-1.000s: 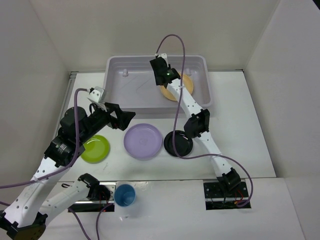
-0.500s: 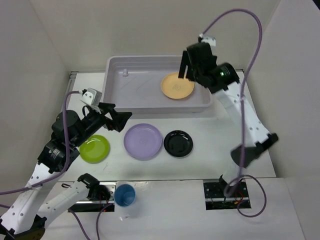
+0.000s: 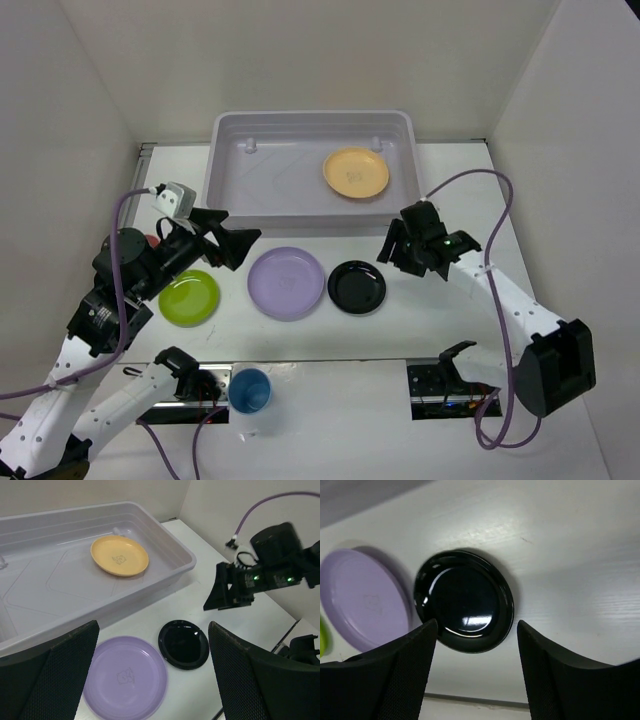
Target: Place the mixed dishes into the plastic bin
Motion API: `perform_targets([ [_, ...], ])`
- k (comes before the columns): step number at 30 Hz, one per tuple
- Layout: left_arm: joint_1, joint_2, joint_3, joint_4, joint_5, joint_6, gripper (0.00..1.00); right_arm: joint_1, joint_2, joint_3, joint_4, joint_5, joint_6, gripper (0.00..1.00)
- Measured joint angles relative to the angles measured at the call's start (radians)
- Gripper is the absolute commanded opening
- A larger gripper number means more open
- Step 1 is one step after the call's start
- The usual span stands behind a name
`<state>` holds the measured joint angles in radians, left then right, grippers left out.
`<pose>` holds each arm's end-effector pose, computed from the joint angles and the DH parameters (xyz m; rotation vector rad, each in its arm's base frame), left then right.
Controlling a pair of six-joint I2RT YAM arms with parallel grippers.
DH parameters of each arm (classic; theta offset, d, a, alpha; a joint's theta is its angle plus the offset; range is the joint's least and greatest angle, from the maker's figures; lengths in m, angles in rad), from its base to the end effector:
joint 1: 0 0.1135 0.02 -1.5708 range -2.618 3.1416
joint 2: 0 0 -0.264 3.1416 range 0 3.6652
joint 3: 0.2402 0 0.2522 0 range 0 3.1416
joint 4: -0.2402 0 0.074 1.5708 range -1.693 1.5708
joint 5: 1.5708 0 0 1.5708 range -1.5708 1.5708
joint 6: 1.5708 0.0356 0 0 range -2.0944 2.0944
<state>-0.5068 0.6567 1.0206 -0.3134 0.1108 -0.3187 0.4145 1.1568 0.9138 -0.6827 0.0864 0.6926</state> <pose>0.1098 -0.0654 0.4235 0.2378 1.5490 -0.7395 0.2134 0.0905 0.2670 0.3864 2.4972 0.3510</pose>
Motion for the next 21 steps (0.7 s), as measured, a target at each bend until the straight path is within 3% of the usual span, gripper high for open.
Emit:
perform_targets([
  [4,0.0,0.0,-0.003,0.0,0.007,0.0,0.96,-0.015,0.061,-0.087,0.089,-0.039,0.04,0.57],
  [21,0.0,0.0,-0.003,0.0,0.008,0.0,0.96,-0.086,0.27,-0.239,0.367,-0.144,0.031,0.53],
])
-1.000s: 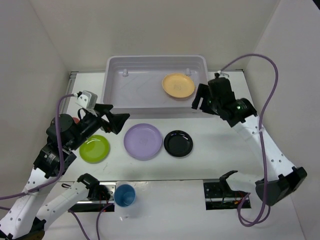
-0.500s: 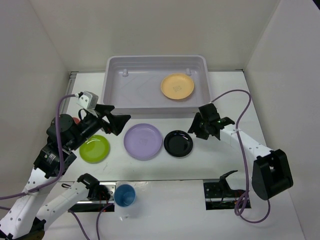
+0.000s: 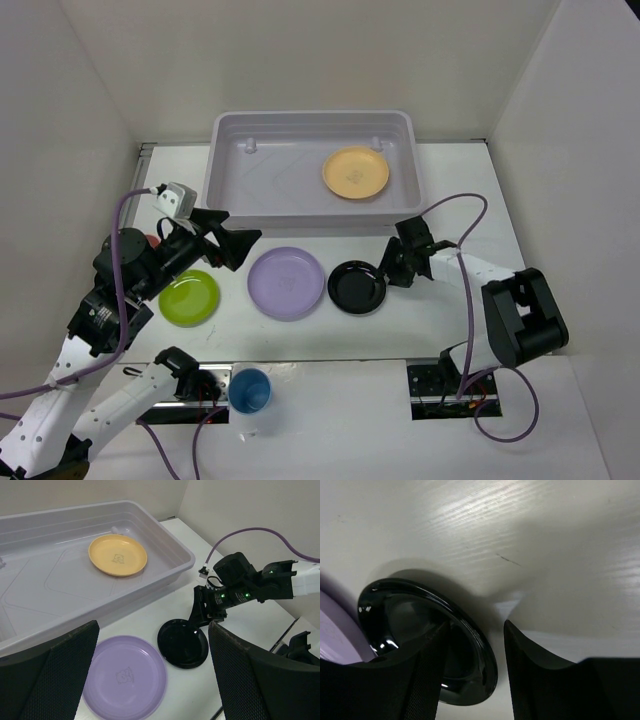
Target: Place the mixed dishes into the plastic bin
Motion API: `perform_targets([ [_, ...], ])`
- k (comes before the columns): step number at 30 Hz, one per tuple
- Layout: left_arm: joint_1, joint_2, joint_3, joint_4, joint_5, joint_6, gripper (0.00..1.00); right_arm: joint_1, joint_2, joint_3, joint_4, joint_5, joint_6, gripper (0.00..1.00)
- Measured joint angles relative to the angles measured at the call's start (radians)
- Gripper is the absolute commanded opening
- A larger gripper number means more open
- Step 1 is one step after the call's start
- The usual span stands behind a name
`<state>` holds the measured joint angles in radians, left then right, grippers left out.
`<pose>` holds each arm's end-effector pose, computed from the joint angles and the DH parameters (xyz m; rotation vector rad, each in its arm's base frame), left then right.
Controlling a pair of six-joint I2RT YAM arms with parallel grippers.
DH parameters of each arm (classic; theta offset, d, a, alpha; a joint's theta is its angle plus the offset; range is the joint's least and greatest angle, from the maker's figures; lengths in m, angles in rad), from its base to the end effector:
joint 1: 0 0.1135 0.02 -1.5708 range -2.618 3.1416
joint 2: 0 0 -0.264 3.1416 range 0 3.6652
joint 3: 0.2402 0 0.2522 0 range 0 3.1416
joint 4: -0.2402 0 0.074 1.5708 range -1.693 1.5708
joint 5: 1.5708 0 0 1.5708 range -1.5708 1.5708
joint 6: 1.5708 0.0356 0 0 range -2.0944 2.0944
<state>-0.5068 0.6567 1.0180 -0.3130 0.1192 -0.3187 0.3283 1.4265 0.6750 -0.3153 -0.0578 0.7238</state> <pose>0.1099 -0.0659 0.4227 0.2449 1.5510 -0.7454 0.2406 0.0841 0.1554 0.5115 2.6550 0.4171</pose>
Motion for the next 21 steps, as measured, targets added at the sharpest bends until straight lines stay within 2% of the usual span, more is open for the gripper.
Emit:
perform_targets([
  [4,0.0,0.0,0.0,0.0,0.0,0.0,0.96,-0.001,0.011,-0.013,0.055,-0.032,-0.008,0.52],
  [8,0.0,0.0,-0.002,0.0,0.0,0.0,0.96,-0.001,0.021,-0.018,0.087,-0.055,-0.013,0.45],
  [21,0.0,0.001,-0.004,0.0,0.0,-0.001,0.96,-0.002,0.049,-0.034,0.134,-0.123,-0.015,0.11],
])
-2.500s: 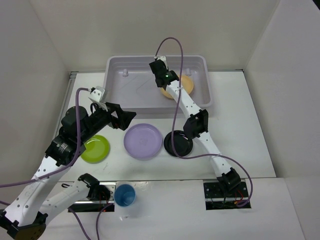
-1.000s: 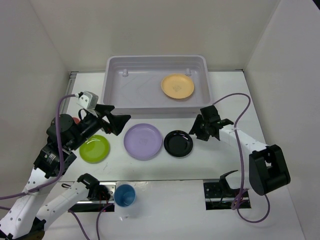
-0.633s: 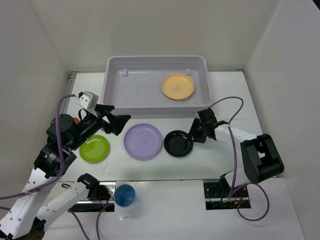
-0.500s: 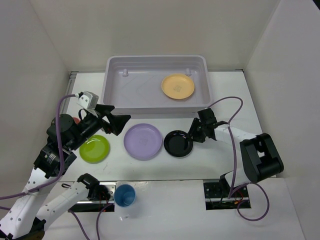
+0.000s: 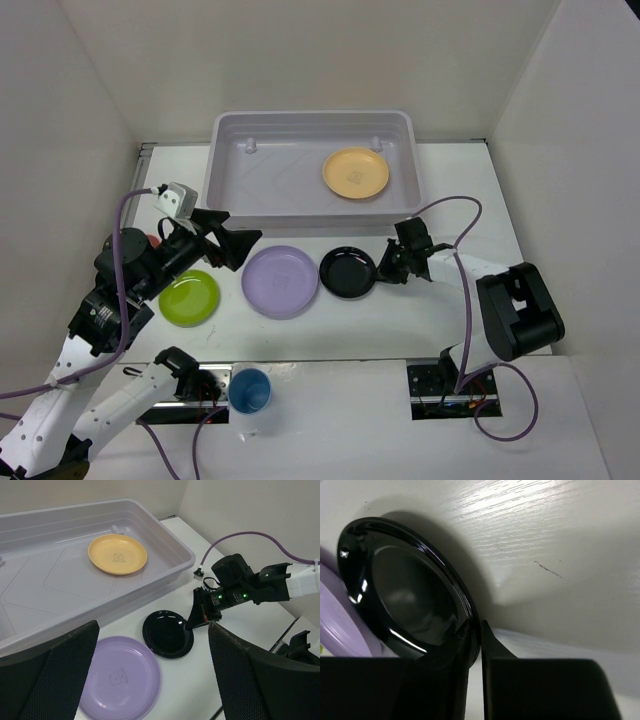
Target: Place the mixed dishes into the plastic bin
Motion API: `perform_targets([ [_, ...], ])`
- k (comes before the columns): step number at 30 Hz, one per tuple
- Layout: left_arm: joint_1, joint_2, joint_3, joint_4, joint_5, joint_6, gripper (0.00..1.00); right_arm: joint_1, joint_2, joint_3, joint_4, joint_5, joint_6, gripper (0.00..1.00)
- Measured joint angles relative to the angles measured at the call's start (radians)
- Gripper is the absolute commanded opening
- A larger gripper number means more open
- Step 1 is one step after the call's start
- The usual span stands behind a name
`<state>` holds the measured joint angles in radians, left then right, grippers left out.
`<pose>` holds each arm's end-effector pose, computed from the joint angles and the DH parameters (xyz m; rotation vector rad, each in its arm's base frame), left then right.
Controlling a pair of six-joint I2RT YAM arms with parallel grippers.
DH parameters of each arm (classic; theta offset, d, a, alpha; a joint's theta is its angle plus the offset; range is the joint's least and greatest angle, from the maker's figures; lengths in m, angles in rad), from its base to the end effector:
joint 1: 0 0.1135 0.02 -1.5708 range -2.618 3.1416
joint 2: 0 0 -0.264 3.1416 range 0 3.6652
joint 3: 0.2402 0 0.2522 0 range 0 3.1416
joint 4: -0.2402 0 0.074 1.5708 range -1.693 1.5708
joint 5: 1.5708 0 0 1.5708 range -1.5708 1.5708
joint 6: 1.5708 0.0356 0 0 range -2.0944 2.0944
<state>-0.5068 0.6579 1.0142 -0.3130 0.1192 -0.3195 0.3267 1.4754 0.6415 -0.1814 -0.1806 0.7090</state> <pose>0.1107 -0.0663 0.4213 0.2446 1.5563 -0.7452 0.2455 0.0899 0.1426 0.4422 2.6497 0.5903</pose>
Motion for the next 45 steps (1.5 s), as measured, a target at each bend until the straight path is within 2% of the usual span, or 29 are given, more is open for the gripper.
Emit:
perform_targets([
  [6,0.0,0.0,0.0,0.0,0.0,0.0,0.96,0.0,-0.059,0.006,-0.068,0.011,0.008,0.0],
  [13,0.0,0.0,0.0,0.0,0.0,-0.001,0.96,0.003,-0.246,0.056,-0.244,0.043,0.008,0.0],
  [20,0.0,0.0,0.0,0.003,0.002,-0.004,0.96,0.011,-0.432,0.153,-0.395,0.009,0.007,0.0],
  [27,0.0,0.004,-0.006,0.015,0.002,-0.007,0.96,0.011,-0.468,0.26,-0.407,-0.086,0.009,0.0],
  [32,0.0,0.003,-0.006,0.018,-0.008,-0.02,0.96,0.011,-0.311,0.386,-0.343,-0.134,0.012,0.0],
  [45,0.0,0.009,0.025,-0.027,-0.122,-0.019,0.96,0.016,0.455,0.97,-0.137,-0.188,-0.01,0.0],
])
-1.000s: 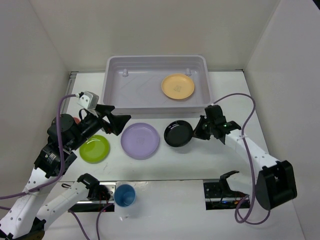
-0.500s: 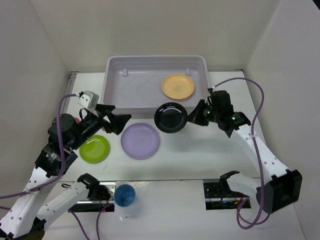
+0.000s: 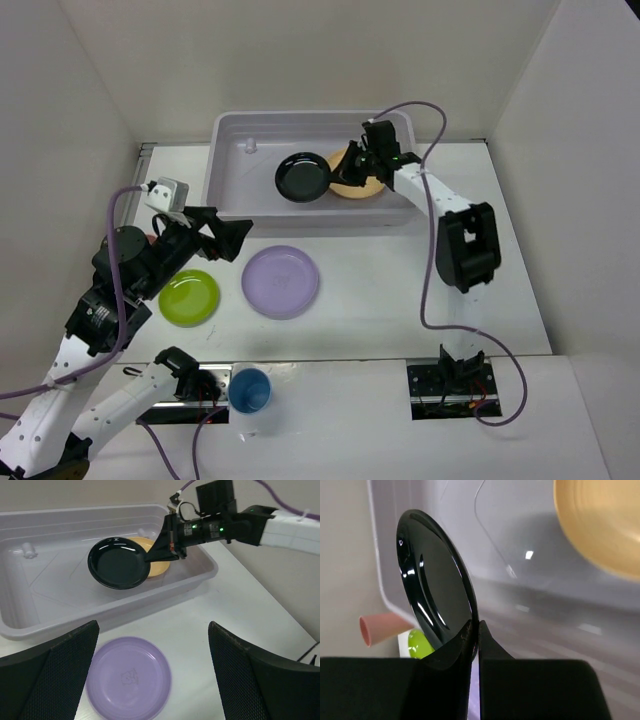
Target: Place the mixed dishes into the plastic bin
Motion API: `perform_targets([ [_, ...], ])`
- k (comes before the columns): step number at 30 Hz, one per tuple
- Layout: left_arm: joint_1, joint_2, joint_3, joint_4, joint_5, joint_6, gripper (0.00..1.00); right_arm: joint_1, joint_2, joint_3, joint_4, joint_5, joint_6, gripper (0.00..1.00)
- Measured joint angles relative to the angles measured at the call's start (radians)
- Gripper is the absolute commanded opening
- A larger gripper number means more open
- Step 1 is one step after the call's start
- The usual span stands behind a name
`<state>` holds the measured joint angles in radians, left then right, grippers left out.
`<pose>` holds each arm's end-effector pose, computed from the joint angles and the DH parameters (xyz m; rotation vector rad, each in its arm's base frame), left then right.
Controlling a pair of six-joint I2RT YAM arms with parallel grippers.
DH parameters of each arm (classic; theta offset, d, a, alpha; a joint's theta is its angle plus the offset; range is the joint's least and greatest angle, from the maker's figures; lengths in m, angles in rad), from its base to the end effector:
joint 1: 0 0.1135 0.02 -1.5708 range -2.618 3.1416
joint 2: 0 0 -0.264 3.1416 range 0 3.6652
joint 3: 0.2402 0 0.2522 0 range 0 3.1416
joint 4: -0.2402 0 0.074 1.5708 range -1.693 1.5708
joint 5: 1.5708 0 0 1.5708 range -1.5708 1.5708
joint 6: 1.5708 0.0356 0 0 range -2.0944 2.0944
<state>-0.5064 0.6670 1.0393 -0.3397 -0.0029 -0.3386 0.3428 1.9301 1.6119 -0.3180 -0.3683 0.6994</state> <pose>0.1124 -0.0622 0.4254 0.1298 1.5710 -0.6657 0.4200 0.1635 0.2773 0.1975 2.3286 0.9603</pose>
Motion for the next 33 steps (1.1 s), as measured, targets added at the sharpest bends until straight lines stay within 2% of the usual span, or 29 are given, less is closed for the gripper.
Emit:
perform_targets([
  [6,0.0,0.0,0.013,-0.032,-0.074,0.0,0.96,0.006,0.317,0.282,-0.019,-0.008,-0.033,0.0],
  [11,0.0,0.002,0.014,-0.051,-0.114,-0.003,0.98,0.018,0.552,0.613,-0.112,-0.006,-0.067,0.0],
  [13,0.0,0.004,0.014,-0.057,-0.127,-0.004,0.99,0.022,0.642,0.776,-0.178,-0.004,-0.08,0.0],
  [14,0.0,0.005,0.014,-0.061,-0.135,-0.006,0.99,0.024,0.707,0.898,-0.229,-0.002,-0.087,0.02],
  [15,0.0,0.006,0.015,-0.066,-0.143,-0.006,0.99,0.026,0.77,1.022,-0.267,-0.001,-0.093,0.08],
  [17,0.0,0.01,0.017,-0.08,-0.158,-0.01,0.99,0.029,0.901,1.272,-0.332,-0.013,-0.095,0.08],
  [21,0.0,0.018,0.034,-0.111,-0.202,-0.033,0.99,0.029,0.977,1.405,-0.418,-0.023,-0.088,0.13],
  [22,0.0,0.019,0.04,-0.121,-0.22,-0.038,0.99,0.03,0.986,1.42,-0.439,-0.019,-0.087,0.22],
  [25,0.0,0.021,0.061,-0.164,-0.298,-0.055,0.99,0.03,1.007,1.454,-0.47,-0.026,-0.084,0.36],
  [28,0.0,0.026,0.083,-0.206,-0.386,-0.058,0.99,0.03,1.014,1.465,-0.483,-0.033,-0.088,0.42],
  [29,0.0,0.028,0.091,-0.22,-0.415,-0.058,0.99,0.03,1.014,1.466,-0.485,-0.034,-0.089,0.51],
  [33,0.001,0.101,0.167,-0.296,-0.537,-0.056,0.99,0.03,1.013,1.472,-0.499,-0.033,-0.107,0.6],
])
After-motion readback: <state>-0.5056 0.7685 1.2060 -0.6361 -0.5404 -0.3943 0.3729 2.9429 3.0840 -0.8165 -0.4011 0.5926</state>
